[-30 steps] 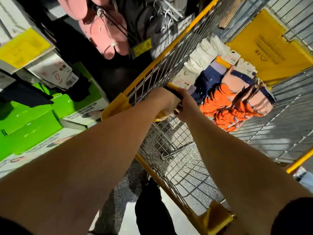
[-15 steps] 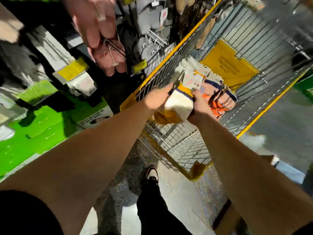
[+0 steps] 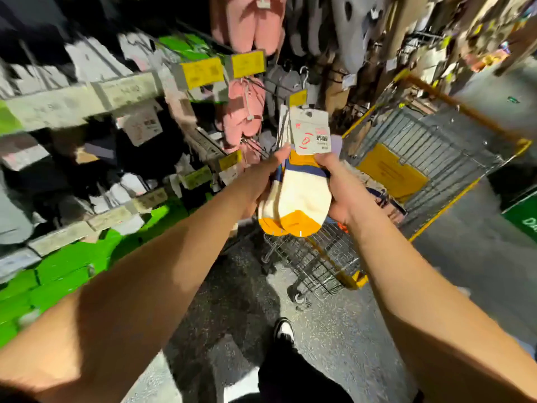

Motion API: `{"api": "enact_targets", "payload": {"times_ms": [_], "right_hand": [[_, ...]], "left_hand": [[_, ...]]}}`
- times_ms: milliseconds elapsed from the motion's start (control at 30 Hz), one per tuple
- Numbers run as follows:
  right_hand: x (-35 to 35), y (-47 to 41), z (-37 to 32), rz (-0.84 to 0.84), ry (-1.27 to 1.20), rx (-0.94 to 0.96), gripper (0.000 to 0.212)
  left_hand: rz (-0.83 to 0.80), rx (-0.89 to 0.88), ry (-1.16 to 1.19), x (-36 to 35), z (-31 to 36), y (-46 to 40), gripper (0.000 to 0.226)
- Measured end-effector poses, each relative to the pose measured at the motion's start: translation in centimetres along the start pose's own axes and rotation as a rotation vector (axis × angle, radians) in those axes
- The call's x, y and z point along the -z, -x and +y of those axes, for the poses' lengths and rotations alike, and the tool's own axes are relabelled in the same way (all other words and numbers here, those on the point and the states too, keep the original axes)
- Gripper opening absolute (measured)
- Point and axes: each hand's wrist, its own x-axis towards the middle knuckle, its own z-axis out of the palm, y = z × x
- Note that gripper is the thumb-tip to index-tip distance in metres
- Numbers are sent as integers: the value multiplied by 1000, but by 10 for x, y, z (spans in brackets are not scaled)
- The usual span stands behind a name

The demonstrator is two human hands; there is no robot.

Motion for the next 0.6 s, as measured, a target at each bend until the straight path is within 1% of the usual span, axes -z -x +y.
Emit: {"api": "enact_targets", "payload": {"times_ms": [33, 67, 100, 133, 167, 200, 233, 333, 433, 467, 500, 533, 567, 600], "right_hand": [[-20, 11, 1, -38, 23, 17, 26], [-39, 23, 3, -80, 50, 45, 24], [-59, 34, 6, -99, 82, 76, 26], [-79, 44, 9, -88, 119, 103, 37], [-99, 55, 13, -78, 153, 138, 50], [-117, 64, 17, -59, 192, 170, 59], [-137, 75, 20, -62, 238, 205, 60], [-186, 100, 26, -97, 355, 299, 36], [-231, 117, 27, -136, 430, 370, 30], [-245, 120, 27, -158, 428, 379, 29], [-259, 127, 24, -187, 408, 381, 28], [-273, 131, 22, -221, 382, 377, 28], [-286, 136, 19, -256, 363, 384, 35], [-297, 139, 16, -284, 360, 394, 51]], "left_hand": [[-11, -21, 3, 9, 4, 26, 70], [3, -45, 8, 21, 5, 49, 75], [22, -69, 25, 34, 7, 70, 82], [41, -115, 56, 42, 10, 98, 83], [65, -157, 110, 53, 13, 118, 76], [75, -199, 156, 62, 14, 141, 67], [89, -234, 190, 72, 17, 161, 59], [178, -327, 222, 99, 26, 216, 44], [269, -412, 189, 127, 34, 257, 34], [301, -438, 180, 136, 38, 267, 37], [328, -467, 183, 145, 42, 276, 46], [341, -490, 188, 151, 47, 286, 61], [354, -499, 203, 158, 51, 293, 77], [378, -498, 232, 162, 56, 301, 89]]}}
